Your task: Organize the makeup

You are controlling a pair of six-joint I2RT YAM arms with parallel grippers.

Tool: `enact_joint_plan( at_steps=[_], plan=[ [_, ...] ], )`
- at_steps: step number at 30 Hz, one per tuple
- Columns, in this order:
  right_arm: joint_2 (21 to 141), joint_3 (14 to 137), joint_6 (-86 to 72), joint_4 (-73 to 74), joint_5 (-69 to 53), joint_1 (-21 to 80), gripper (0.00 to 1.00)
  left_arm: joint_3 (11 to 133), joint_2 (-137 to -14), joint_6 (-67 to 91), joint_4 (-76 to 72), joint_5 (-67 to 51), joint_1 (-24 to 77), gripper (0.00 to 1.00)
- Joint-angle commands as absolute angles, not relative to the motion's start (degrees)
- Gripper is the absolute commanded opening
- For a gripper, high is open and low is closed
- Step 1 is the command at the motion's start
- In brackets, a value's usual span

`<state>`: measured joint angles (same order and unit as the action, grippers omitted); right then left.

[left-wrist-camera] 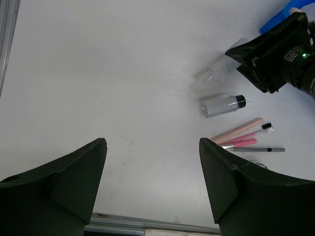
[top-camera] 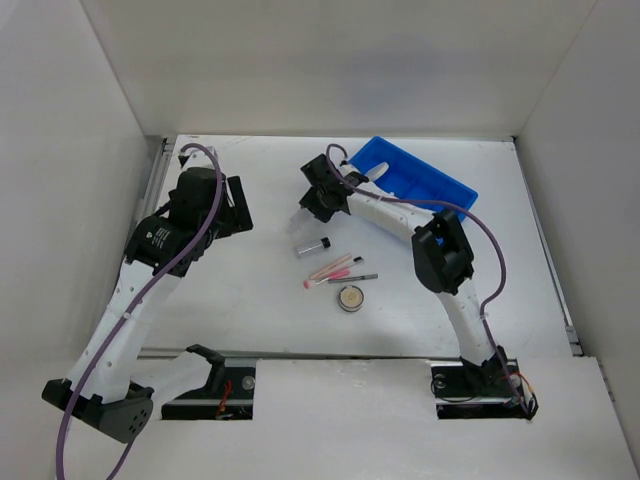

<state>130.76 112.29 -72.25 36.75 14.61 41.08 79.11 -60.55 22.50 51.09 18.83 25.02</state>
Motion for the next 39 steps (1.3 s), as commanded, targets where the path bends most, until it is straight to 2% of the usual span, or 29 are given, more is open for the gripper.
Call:
enact_joint_plan(
  at_steps=[1,6,10,19,28,39],
  plan=[
    [127.1,117.16,-67.34,32.0,15.12,42.71,0.13,80.95,-59.77,21.36,52.29,20.74,24.96,0.73],
    [123.14,119.27,-59.52,32.16,17.13,42.71,0.13,81.47,-58.63,21.36,52.82,22.59,24.96,0.73],
    [117.45,115.17,-58.01,34.72,20.65,37.64,0.13,81.47,-58.1,21.36,52.82,23.12,24.96,0.73],
    [111.28,108.28,-48.01,32.96,19.51,26.03,0.13,81.47,-58.1,21.36,52.82,22.59,24.96,0.73],
    [114.35,108.9,-43.77,34.54,13.28,14.87,0.14,82.0,-59.85,21.36,52.29,21.53,24.96,0.73],
    [121.11,111.27,-40.52,35.6,10.2,12.13,0.15,83.06,-62.66,21.88,52.29,21.01,24.96,0.73]
  ],
)
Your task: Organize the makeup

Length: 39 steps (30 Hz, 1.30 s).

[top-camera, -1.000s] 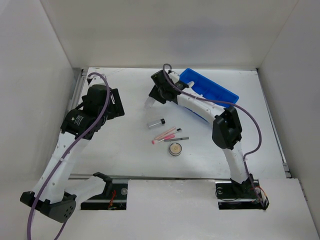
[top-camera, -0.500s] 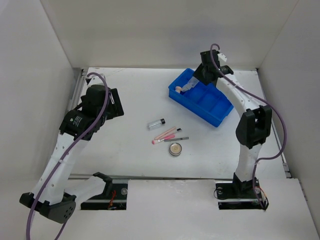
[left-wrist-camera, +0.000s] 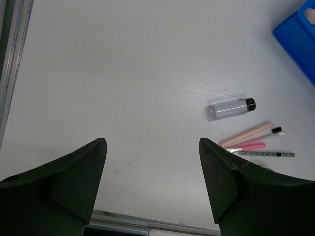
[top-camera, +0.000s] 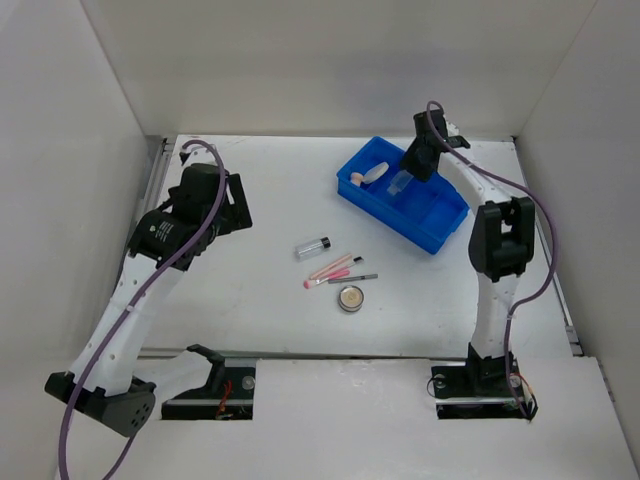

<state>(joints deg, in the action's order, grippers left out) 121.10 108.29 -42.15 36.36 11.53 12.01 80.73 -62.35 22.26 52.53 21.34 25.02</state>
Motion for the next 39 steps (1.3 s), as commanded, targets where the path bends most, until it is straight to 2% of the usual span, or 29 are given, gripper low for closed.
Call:
enact_joint_plan(
  at_steps=[1,4,6,7,10,11,18,20,23,25,28,32,36,38,39],
  plan=[
    [121.11,111.27,-40.52,35.6,10.2,12.13,0.15,83.06,-62.67,21.88,52.29,21.01,24.96,0.73],
    [122.34,112.59,-39.99,35.6,10.2,11.6,0.17,83.06,-63.19,21.88,52.29,21.01,24.96,0.73],
    [123.05,113.47,-39.46,35.6,9.59,11.6,0.23,83.06,-63.19,21.88,52.29,21.01,24.96,0.73],
    [123.05,114.86,-39.46,35.6,9.58,11.6,0.38,83.58,-63.19,21.88,52.29,21.01,24.96,0.73],
    [122.88,115.4,-37.97,36.21,7.13,11.6,0.53,83.58,-63.19,21.88,52.29,21.01,24.96,0.73],
    [121.48,115.4,-37.45,36.21,6.42,11.6,0.6,83.58,-63.19,21.88,52.29,21.01,24.96,0.73],
    [113.04,111.81,-33.49,37.62,5.89,12.83,0.71,83.58,-63.19,21.88,52.29,21.01,24.96,0.73],
    [111.02,110.31,-32.18,38.23,6.5,13.7,0.71,83.06,-63.19,21.88,51.77,20.39,24.96,0.73],
    [104.69,102.77,-29.45,36.22,5.98,16.25,0.63,83.06,-62.67,21.88,51.77,20.39,24.96,0.73],
    [101.1,96.88,-29.44,36.21,5.19,20.64,0.61,82.53,-62.67,21.88,51.77,20.39,24.96,0.73],
    [98.8,89.68,-34.78,34.11,1.93,28.02,0.66,81.47,-62.14,21.88,51.77,21.61,24.96,0.73],
    [100.53,87.89,-47.61,33.48,5.1,38.13,0.71,81.47,-62.14,21.88,52.29,23.29,24.96,0.73],
    [103.79,85.7,-60.43,30.61,2.12,40.78,0.74,81.47,-59.86,21.88,52.29,23.29,24.96,0.73],
    [103.8,81.85,-63.35,27.17,0.01,41.39,0.79,80.95,-59.85,21.88,52.29,23.29,24.96,0.73],
    [104.49,80.87,-64.67,25.85,-0.52,41.4,0.85,80.95,-59.33,21.88,52.29,23.29,24.96,0.73]
  ],
)
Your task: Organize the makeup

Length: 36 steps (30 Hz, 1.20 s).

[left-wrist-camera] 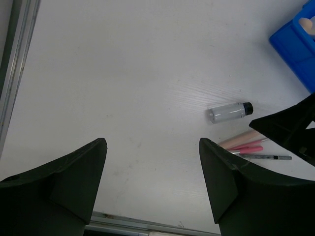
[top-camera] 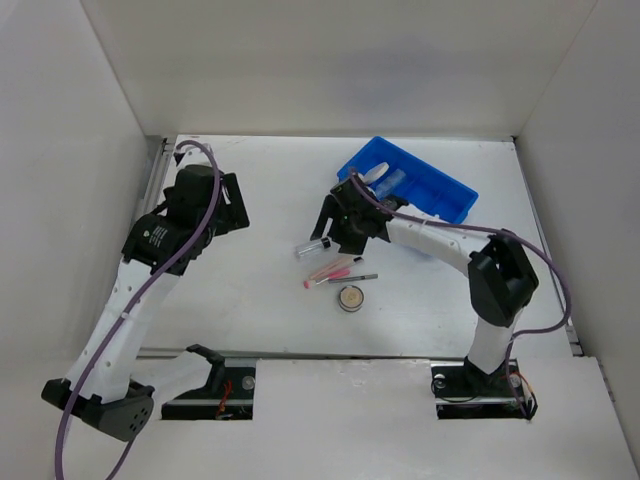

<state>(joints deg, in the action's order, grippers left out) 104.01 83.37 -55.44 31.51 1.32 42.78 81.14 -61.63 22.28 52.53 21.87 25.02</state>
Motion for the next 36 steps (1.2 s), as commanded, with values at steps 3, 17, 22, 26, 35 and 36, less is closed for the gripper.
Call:
enact_joint_plan(
  at_steps=[3,17,22,26,35,36],
  plan=[
    [105.38,78.93,-68.02,20.75,-3.86,41.4,0.88,80.42,-59.33,21.88,52.29,22.68,24.96,0.73],
    [121.11,96.85,-71.98,34.89,4.57,44.3,0.79,78.49,-58.18,21.36,50.1,19.6,24.96,0.74],
    [122.87,96.86,-73.21,35.42,4.57,44.3,0.75,78.49,-58.18,20.83,50.1,20.65,24.96,0.74],
    [124.54,97.47,-73.21,35.42,7.2,44.3,0.71,78.49,-58.18,20.3,50.63,21.18,24.96,0.74],
    [133.05,109.95,-70.14,42.71,14.41,44.3,0.59,79.01,-58.18,19.69,51.67,22.85,24.96,0.74],
    [133.07,109.95,-70.14,42.71,14.41,44.3,0.59,79.01,-57.66,19.69,51.68,22.85,24.96,0.74]
  ],
)
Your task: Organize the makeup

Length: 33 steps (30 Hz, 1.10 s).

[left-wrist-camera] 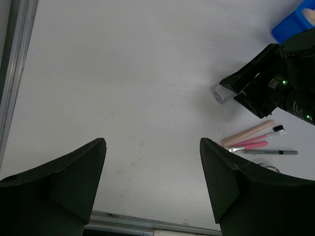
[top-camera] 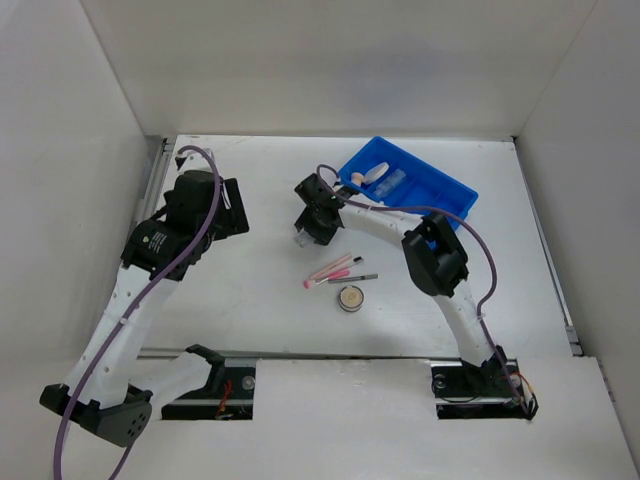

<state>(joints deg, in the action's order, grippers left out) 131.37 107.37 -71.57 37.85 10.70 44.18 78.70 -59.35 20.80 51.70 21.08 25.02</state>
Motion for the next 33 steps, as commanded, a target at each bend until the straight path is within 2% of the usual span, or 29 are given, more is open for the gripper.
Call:
enact_joint_plan(
  at_steps=[1,5,7,9,12,18,23,33],
  plan=[
    [133.68,109.95,-70.14,42.71,15.02,44.3,0.59,79.01,-57.66,19.69,51.68,22.85,24.96,0.74],
    [133.68,109.95,-67.51,41.84,16.34,44.3,0.56,79.54,-57.66,19.69,51.68,22.85,24.96,0.74],
    [133.68,111.18,-64.96,40.87,16.96,44.3,0.47,79.54,-57.66,19.16,51.68,22.85,24.96,0.74],
    [132.81,111.79,-63.29,40.87,18.45,44.82,0.31,79.54,-57.66,19.16,51.68,22.85,24.96,0.74],
    [129.3,111.27,-60.21,40.87,19.94,44.82,0.21,79.54,-57.66,19.16,51.68,23.38,24.96,0.74],
    [118.49,109.43,-52.39,41.4,26.54,42.9,0.21,79.01,-57.66,19.16,51.68,23.38,24.96,0.74],
    [112.07,106.35,-48.44,39.12,25.15,33.5,0.24,79.01,-58.18,19.16,51.06,23.38,24.96,0.74],
    [119.17,115.83,-43.77,39.9,20.32,21.37,0.28,79.54,-59.23,18.54,51.06,24.17,24.96,0.74]
  ],
)
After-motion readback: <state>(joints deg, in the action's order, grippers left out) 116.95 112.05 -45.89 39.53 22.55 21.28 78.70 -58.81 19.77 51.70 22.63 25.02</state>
